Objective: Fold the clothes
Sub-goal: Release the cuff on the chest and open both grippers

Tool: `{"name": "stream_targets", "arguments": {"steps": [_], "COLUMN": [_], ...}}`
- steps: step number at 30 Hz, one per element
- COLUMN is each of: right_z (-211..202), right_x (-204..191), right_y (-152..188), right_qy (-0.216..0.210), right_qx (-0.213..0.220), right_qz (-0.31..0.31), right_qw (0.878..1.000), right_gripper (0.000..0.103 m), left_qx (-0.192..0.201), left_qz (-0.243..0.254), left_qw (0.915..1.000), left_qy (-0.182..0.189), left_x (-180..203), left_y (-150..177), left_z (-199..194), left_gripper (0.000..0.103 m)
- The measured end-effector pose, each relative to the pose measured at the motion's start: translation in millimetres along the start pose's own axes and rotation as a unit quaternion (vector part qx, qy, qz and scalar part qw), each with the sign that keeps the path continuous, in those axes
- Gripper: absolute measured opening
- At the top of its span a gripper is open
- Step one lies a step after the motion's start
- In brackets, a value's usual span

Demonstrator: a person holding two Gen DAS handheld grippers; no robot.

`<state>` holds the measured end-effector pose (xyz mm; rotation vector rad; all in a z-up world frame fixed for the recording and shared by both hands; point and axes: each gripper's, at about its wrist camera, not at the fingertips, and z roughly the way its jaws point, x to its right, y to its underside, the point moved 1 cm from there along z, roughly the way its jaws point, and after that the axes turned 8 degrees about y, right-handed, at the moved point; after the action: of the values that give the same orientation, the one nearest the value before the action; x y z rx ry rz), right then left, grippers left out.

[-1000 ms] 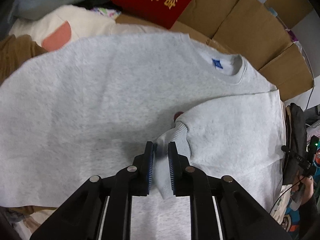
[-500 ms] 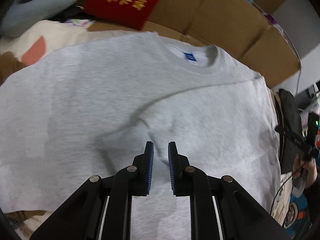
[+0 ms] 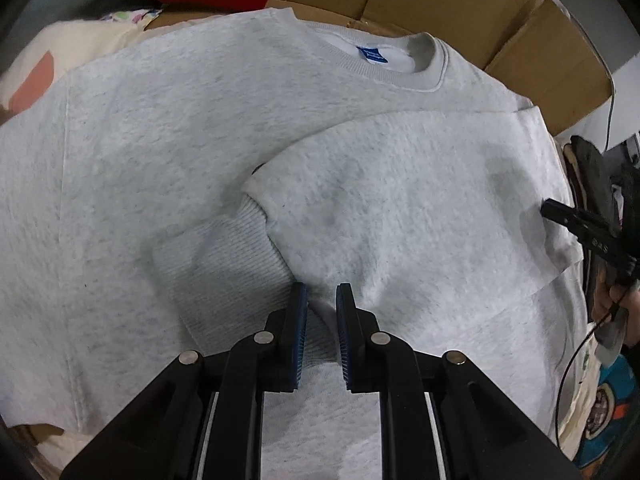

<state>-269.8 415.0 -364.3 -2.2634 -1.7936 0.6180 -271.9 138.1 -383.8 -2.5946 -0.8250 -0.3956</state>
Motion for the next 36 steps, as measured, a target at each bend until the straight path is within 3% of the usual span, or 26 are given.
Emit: {"name": "stream_targets", "arguments": {"steps": [8,15,23,29,36], "right_z": [6,0,-10,-18,-42], "right_x": [16,46,72,78,90], "right_y": [9,18,34,42,53], "right_qy": [0.044,0.058,0.033,0.029,0.017], "right_qx": [0.004,-0.003,-0.001,-0.003,-0.008], "right_qz": [-0.02,0.017,0.041,0.049,0.102], "right_qw": [0.999,0.998,0.999,0.998,0.995], "right_gripper": [0.002,0.0,0.0,0.0,0.0], "left_qx": [0.009,0.023,0.009,0.013,0.029], "left_qz": [0.009,0.019,-0.018,-0.011,-0.022], "left_qw": [0.9998,0.9995,0.9997,0.9997,0.9993], "left_qy": [-0.014,-0.013,-0.01,-0.015,-0.01], "left_x": [9,15,1,6,10], "left_y": [-3,-4,3,9,19], "left_z": [-5,-15,-4,-9,-16], "left_gripper": [0.014,0.014,0.014,0.014,0.014]}}
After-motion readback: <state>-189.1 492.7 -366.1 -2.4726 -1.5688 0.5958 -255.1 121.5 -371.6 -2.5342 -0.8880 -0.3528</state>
